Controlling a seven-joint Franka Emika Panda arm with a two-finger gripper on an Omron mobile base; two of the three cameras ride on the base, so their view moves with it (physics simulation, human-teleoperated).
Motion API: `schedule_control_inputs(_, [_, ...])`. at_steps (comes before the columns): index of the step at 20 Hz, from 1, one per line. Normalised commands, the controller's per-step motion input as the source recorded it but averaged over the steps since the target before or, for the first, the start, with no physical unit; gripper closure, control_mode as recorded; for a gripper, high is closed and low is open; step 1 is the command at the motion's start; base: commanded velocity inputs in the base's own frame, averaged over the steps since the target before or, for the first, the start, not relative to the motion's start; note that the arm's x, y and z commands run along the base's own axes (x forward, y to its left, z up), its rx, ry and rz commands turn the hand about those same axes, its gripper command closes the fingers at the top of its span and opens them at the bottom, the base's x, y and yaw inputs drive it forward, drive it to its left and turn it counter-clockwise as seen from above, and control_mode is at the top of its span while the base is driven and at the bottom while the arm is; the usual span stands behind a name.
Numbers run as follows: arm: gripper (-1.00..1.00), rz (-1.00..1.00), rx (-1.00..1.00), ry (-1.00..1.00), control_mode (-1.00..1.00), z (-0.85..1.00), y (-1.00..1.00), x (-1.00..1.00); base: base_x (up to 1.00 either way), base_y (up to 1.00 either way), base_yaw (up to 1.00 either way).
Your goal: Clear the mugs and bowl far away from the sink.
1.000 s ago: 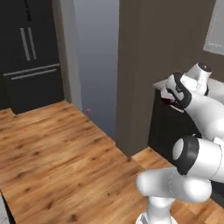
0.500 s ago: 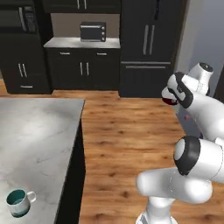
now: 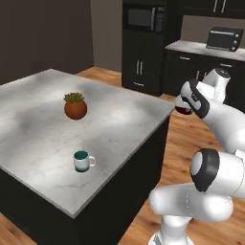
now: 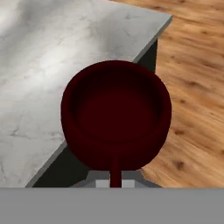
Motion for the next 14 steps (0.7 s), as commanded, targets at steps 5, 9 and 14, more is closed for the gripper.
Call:
schedule_control_inputs(5, [1.0,0.0,0.0,0.0,1.0,0.0,0.0,0.0,-0.05,-0.12,0.77])
schedule_control_inputs(9, [1.0,0.0,0.0,0.0,1.0,0.0,0.0,0.0,0.0,-0.51,0.63])
schedule_control_inputs(14, [1.0,0.0,0.0,0.0,1.0,0.0,0.0,0.0,0.0,-0.69,0.46])
